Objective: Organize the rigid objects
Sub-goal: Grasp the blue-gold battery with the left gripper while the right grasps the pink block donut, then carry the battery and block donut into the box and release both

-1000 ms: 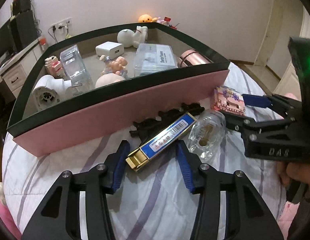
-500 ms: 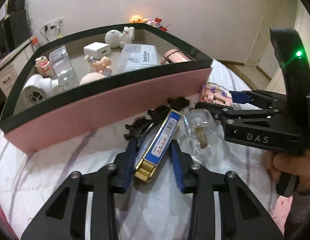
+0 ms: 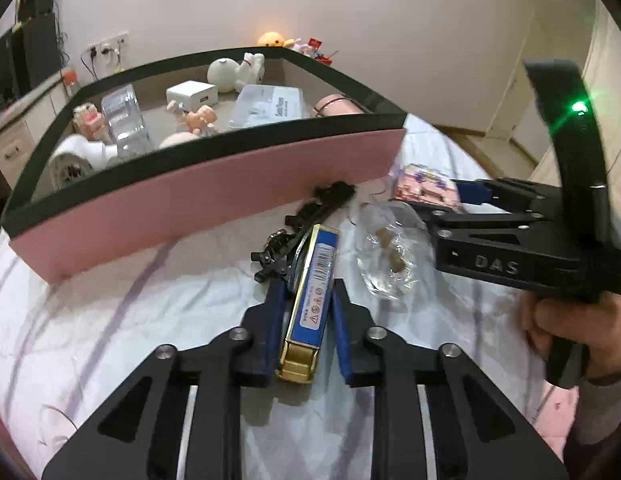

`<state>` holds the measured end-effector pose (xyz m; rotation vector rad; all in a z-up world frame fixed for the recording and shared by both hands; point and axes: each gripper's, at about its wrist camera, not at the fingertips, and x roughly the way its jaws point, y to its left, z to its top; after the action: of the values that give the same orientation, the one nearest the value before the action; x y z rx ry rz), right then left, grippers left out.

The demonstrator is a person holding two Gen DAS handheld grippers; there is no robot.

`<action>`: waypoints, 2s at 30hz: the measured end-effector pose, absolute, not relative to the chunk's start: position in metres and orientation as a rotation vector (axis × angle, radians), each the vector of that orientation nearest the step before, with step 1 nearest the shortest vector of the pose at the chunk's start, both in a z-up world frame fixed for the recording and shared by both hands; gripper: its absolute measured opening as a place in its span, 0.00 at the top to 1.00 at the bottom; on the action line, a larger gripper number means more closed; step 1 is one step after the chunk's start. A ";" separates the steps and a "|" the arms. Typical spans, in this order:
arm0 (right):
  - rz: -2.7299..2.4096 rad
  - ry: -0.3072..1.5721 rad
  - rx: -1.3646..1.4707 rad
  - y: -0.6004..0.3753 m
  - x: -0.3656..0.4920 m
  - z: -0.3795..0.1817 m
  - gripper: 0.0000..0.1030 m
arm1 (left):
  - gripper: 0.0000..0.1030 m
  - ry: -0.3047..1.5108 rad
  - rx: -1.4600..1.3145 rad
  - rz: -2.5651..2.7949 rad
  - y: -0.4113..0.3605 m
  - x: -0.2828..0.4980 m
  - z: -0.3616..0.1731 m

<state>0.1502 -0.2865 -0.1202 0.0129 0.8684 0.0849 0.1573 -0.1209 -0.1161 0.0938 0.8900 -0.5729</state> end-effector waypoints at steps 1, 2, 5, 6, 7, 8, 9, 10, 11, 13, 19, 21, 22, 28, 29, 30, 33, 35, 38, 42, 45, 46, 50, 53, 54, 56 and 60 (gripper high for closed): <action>0.089 0.865 0.013 -0.287 0.147 -0.120 0.39 | 0.81 0.890 0.080 -0.573 -0.116 0.154 -0.116; 0.091 0.859 0.018 -0.287 0.143 -0.120 0.39 | 0.81 0.888 0.066 -0.572 -0.110 0.149 -0.117; 0.092 0.842 0.032 -0.288 0.128 -0.118 0.39 | 0.81 0.881 0.045 -0.557 -0.097 0.137 -0.115; 0.096 0.836 0.045 -0.290 0.123 -0.116 0.39 | 0.81 0.879 0.039 -0.554 -0.093 0.133 -0.114; 0.099 0.831 0.054 -0.290 0.120 -0.115 0.39 | 0.81 0.878 0.035 -0.552 -0.090 0.129 -0.113; 0.102 0.824 0.064 -0.291 0.115 -0.112 0.39 | 0.81 0.876 0.033 -0.548 -0.087 0.126 -0.113; 0.104 0.819 0.068 -0.292 0.112 -0.110 0.39 | 0.81 0.877 0.030 -0.545 -0.084 0.123 -0.113; 0.107 0.815 0.070 -0.292 0.110 -0.108 0.39 | 0.81 0.879 0.023 -0.543 -0.081 0.121 -0.112; 0.111 0.810 0.071 -0.291 0.107 -0.105 0.39 | 0.81 0.879 0.014 -0.539 -0.078 0.120 -0.112; 0.110 0.810 0.063 -0.289 0.107 -0.103 0.39 | 0.74 0.885 0.029 -0.516 -0.075 0.119 -0.114; 0.116 0.843 0.061 -0.282 0.108 -0.114 0.39 | 0.26 0.860 0.069 -0.517 -0.076 0.100 -0.113; 0.117 0.848 0.059 -0.280 0.108 -0.117 0.39 | 0.65 0.881 0.065 -0.542 -0.078 0.098 -0.115; 0.117 0.849 0.059 -0.279 0.109 -0.118 0.39 | 0.67 0.874 0.078 -0.535 -0.078 0.098 -0.115; 0.117 0.848 0.064 -0.280 0.112 -0.118 0.39 | 0.85 0.884 0.010 -0.565 -0.072 0.104 -0.113; 0.119 0.846 0.064 -0.280 0.111 -0.117 0.39 | 0.85 0.877 0.009 -0.569 -0.072 0.101 -0.112; 0.124 0.842 0.064 -0.280 0.109 -0.115 0.39 | 0.85 0.875 0.008 -0.572 -0.072 0.099 -0.111; 0.134 0.828 0.069 -0.280 0.103 -0.110 0.39 | 0.85 0.861 0.009 -0.564 -0.070 0.094 -0.107; 0.140 0.817 0.069 -0.279 0.100 -0.106 0.39 | 0.85 0.852 0.007 -0.560 -0.067 0.093 -0.104; 0.151 0.802 0.068 -0.278 0.097 -0.098 0.39 | 0.85 0.834 0.002 -0.549 -0.063 0.091 -0.098; 0.165 0.776 0.066 -0.275 0.093 -0.086 0.39 | 0.85 0.805 0.000 -0.542 -0.058 0.089 -0.088; 0.184 0.753 0.061 -0.270 0.092 -0.074 0.39 | 0.85 0.775 -0.002 -0.531 -0.054 0.090 -0.077; 0.189 0.746 0.059 -0.268 0.093 -0.070 0.39 | 0.85 0.766 -0.003 -0.527 -0.052 0.091 -0.073; 0.217 0.713 0.036 -0.255 0.099 -0.051 0.39 | 0.85 0.717 -0.011 -0.499 -0.043 0.102 -0.054; 0.239 0.690 0.019 -0.246 0.111 -0.035 0.39 | 0.85 0.673 -0.015 -0.468 -0.034 0.118 -0.036; 0.248 0.682 0.014 -0.243 0.117 -0.029 0.39 | 0.85 0.664 -0.019 -0.460 -0.032 0.122 -0.031; 0.258 0.671 0.006 -0.237 0.129 -0.020 0.39 | 0.85 0.645 -0.020 -0.440 -0.028 0.137 -0.022; 0.279 0.666 0.006 -0.228 0.161 -0.004 0.39 | 0.85 0.619 -0.019 -0.395 -0.025 0.171 -0.007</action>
<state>0.1609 -0.2280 -0.0035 0.0063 0.6659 0.2789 0.1715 -0.0255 -0.0070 -0.0191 0.6194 -0.3949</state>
